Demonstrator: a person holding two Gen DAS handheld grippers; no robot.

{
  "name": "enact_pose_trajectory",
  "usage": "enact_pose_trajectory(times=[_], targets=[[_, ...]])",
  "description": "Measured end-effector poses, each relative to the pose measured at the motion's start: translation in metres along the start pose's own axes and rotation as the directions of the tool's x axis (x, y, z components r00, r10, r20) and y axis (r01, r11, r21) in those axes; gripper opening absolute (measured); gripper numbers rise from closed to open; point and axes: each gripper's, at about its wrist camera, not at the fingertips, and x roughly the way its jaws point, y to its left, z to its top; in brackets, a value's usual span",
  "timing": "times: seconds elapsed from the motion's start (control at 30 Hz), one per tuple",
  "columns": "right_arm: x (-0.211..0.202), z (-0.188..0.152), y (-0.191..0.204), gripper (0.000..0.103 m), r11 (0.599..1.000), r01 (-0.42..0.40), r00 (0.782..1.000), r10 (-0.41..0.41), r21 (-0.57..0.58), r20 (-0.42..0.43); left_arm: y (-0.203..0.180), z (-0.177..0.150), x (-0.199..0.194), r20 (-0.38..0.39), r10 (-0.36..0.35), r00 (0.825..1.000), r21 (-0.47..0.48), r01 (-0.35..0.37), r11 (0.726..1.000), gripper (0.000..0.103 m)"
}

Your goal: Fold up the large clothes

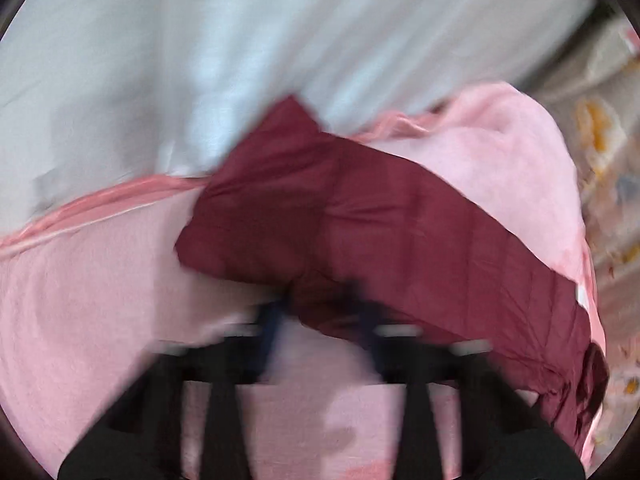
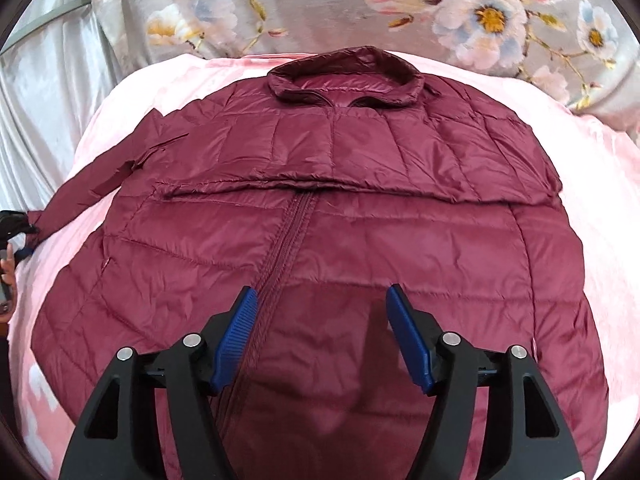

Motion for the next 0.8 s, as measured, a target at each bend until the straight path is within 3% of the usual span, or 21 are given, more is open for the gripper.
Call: enact_pose_trajectory(times=[0.13, 0.23, 0.33, 0.43, 0.53, 0.6, 0.63, 0.67, 0.73, 0.8], targets=[[-0.008, -0.002, -0.009, 0.066, 1.0, 0.016, 1.0, -0.017, 0.017, 0.01, -0.062, -0.007, -0.028, 0.049, -0.06, 0.997, 0.156, 0.052, 0.986, 0.001], [-0.014, -0.002, -0.019, 0.066, 0.999, 0.013, 1.0, -0.014, 0.044, 0.018, -0.138, -0.031, -0.067, 0.118, -0.141, 0.983, 0.336, 0.094, 0.937, 0.001], [-0.018, -0.002, -0.026, 0.067, 0.998, 0.011, 1.0, -0.012, 0.061, 0.029, -0.217, -0.069, -0.1, 0.094, -0.26, 0.961, 0.483, 0.184, 0.856, 0.001], [-0.021, -0.003, -0.036, 0.067, 0.997, 0.015, 0.999, -0.018, 0.081, 0.036, -0.292, -0.123, -0.126, -0.004, -0.371, 0.929, 0.602, 0.298, 0.741, 0.001], [-0.021, -0.006, -0.048, 0.067, 0.995, 0.03, 0.999, -0.034, 0.099, 0.034, -0.357, -0.196, -0.144, -0.168, -0.445, 0.88, 0.674, 0.432, 0.599, 0.002], [-0.021, -0.009, -0.06, 0.067, 0.992, 0.045, 0.998, -0.049, 0.12, 0.026, -0.38, -0.233, -0.141, -0.257, -0.448, 0.856, 0.683, 0.489, 0.542, 0.005], [-0.021, -0.011, -0.064, 0.067, 0.99, 0.049, 0.998, -0.052, 0.129, 0.023, -0.389, -0.252, -0.139, -0.297, -0.448, 0.843, 0.681, 0.516, 0.52, 0.016], [-0.021, -0.012, -0.069, 0.067, 0.989, 0.052, 0.998, -0.056, 0.139, 0.022, -0.397, -0.271, -0.133, -0.334, -0.435, 0.836, 0.675, 0.534, 0.509, 0.047], [-0.024, -0.012, -0.079, 0.067, 0.986, 0.054, 0.998, -0.058, 0.158, 0.025, -0.396, -0.292, -0.125, -0.366, -0.425, 0.828, 0.652, 0.554, 0.517, 0.088], [-0.025, -0.009, -0.084, 0.067, 0.986, 0.049, 0.998, -0.055, 0.162, 0.033, -0.384, -0.297, -0.115, -0.382, -0.451, 0.807, 0.608, 0.587, 0.535, 0.087]])
